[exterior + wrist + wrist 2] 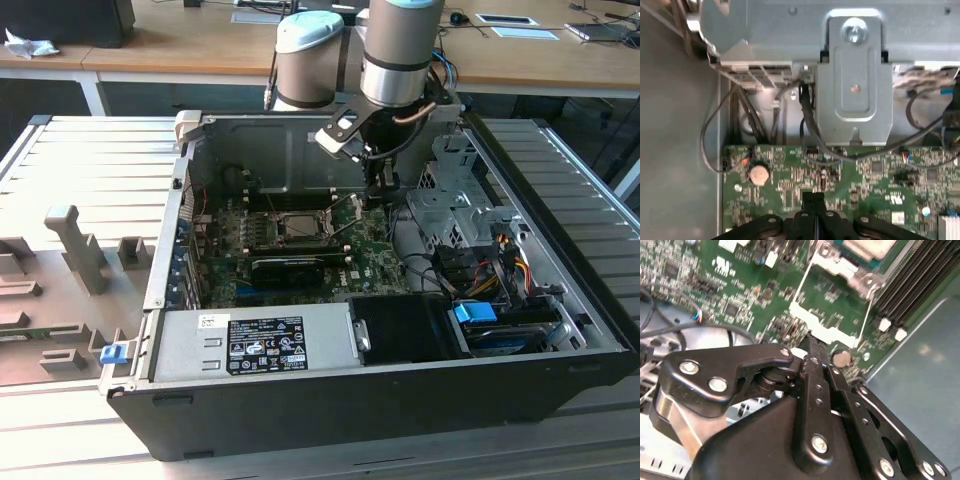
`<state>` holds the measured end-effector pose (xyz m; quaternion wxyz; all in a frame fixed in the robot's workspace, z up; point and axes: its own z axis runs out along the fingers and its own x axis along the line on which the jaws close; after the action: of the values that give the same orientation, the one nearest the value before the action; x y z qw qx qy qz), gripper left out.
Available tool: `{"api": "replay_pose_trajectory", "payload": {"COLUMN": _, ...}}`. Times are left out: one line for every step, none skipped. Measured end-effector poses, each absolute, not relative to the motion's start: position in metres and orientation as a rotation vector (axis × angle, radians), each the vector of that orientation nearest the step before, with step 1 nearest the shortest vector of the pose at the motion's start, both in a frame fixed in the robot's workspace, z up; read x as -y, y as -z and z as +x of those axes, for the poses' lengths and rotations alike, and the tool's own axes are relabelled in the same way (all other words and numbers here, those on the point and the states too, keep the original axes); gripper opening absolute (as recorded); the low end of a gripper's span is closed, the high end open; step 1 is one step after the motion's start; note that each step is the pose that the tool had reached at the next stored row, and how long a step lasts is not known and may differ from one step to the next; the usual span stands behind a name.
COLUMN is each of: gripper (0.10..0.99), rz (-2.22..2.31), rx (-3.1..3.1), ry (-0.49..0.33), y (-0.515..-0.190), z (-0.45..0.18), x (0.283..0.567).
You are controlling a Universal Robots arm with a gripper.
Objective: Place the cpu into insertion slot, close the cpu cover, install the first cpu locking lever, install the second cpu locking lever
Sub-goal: 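Close the cpu cover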
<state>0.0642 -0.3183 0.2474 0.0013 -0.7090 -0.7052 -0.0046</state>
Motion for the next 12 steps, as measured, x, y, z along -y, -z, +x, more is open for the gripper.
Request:
{"api": "replay_pose_trajectory", "payload": {"gripper": 0.106, "rz": -2.218, "rx": 2.206, "ry": -0.003, "y": -0.247, "z": 0.064, "x": 0.318}}
{"api": "replay_pose_trajectory", "payload": {"gripper": 0.106, "rz": -2.217, "rx": 2.205, "ry": -0.004, "y": -0.247, "z": 0.063, "x": 0.318}}
{"api": "replay_pose_trajectory", "payload": {"gripper": 0.106, "rz": -2.217, "rx": 2.205, "ry": -0.004, "y": -0.247, "z": 0.061, "x": 0.318}}
{"api": "replay_pose_trajectory", "payload": {"gripper": 0.106, "rz": -2.217, "rx": 2.205, "ry": -0.004, "y": -0.247, "z": 0.059, "x": 0.318}}
{"api": "replay_pose_trajectory", "payload": {"gripper": 0.106, "rz": -2.217, "rx": 2.205, "ry": -0.004, "y": -0.247, "z": 0.057, "x": 0.318}}
{"api": "replay_pose_trajectory", "payload": {"gripper": 0.106, "rz": -2.217, "rx": 2.206, "ry": -0.004, "y": -0.247, "z": 0.055, "x": 0.318}}
{"api": "replay_pose_trajectory", "payload": {"gripper": 0.106, "rz": -2.218, "rx": 2.206, "ry": -0.002, "y": -0.247, "z": 0.052, "x": 0.318}}
{"api": "replay_pose_trajectory", "payload": {"gripper": 0.106, "rz": -2.221, "rx": 2.210, "ry": 0.004, "y": -0.247, "z": 0.049, "x": 0.318}}
{"api": "replay_pose_trajectory", "payload": {"gripper": 0.106, "rz": -2.224, "rx": 2.213, "ry": 0.009, "y": -0.247, "z": 0.046, "x": 0.318}}
{"api": "replay_pose_trajectory", "payload": {"gripper": 0.106, "rz": -2.225, "rx": 2.214, "ry": 0.012, "y": -0.247, "z": 0.044, "x": 0.318}}
{"api": "replay_pose_trajectory", "payload": {"gripper": 0.106, "rz": -2.227, "rx": 2.216, "ry": 0.017, "y": -0.247, "z": 0.040, "x": 0.318}}
{"api": "replay_pose_trajectory", "payload": {"gripper": 0.106, "rz": -2.228, "rx": 2.217, "ry": 0.019, "y": -0.247, "z": 0.035, "x": 0.318}}
